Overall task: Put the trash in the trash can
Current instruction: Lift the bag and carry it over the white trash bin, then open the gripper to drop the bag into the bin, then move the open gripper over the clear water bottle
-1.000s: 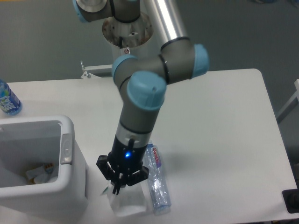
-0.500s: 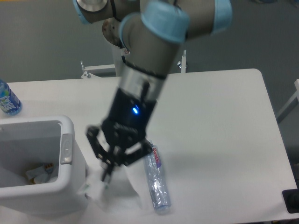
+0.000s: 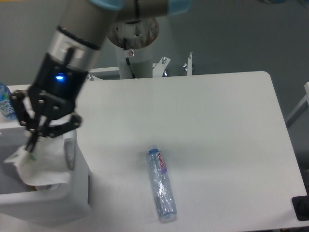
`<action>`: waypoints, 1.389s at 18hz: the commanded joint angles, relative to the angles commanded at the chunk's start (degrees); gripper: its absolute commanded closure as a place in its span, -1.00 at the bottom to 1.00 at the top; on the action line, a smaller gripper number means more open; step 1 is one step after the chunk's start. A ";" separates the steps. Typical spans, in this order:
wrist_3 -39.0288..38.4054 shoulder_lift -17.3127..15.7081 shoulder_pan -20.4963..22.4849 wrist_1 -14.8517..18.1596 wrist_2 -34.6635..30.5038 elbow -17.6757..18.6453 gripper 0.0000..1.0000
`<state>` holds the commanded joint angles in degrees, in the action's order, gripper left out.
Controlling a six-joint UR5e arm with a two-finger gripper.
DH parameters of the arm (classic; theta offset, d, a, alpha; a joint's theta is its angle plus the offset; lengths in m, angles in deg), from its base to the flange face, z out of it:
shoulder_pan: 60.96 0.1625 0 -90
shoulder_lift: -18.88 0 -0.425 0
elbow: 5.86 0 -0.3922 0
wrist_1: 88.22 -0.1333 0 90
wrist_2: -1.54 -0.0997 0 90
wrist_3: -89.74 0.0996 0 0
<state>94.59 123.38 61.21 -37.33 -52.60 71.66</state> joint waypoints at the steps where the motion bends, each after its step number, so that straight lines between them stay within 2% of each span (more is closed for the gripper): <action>1: -0.53 -0.26 -0.17 0.09 -0.09 0.43 -1.00; 3: -0.80 -0.79 -0.09 0.09 -0.09 1.14 -1.00; 6: -0.71 -0.61 0.44 0.09 -0.09 0.26 -1.00; 10: -0.10 -0.44 3.43 0.09 -0.17 0.88 -1.00; 12: 0.08 0.52 6.49 0.00 -1.75 0.79 -1.00; 15: 1.30 5.78 9.83 -0.08 -6.48 0.26 -1.00; 19: 7.28 13.17 12.30 -0.08 -15.19 -0.27 -1.00; 21: 8.25 16.51 13.62 -0.08 -16.43 -0.53 -1.00; 25: 9.74 19.94 14.68 -0.17 -22.14 0.09 -1.00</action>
<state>104.33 143.33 75.89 -37.50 -74.74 71.74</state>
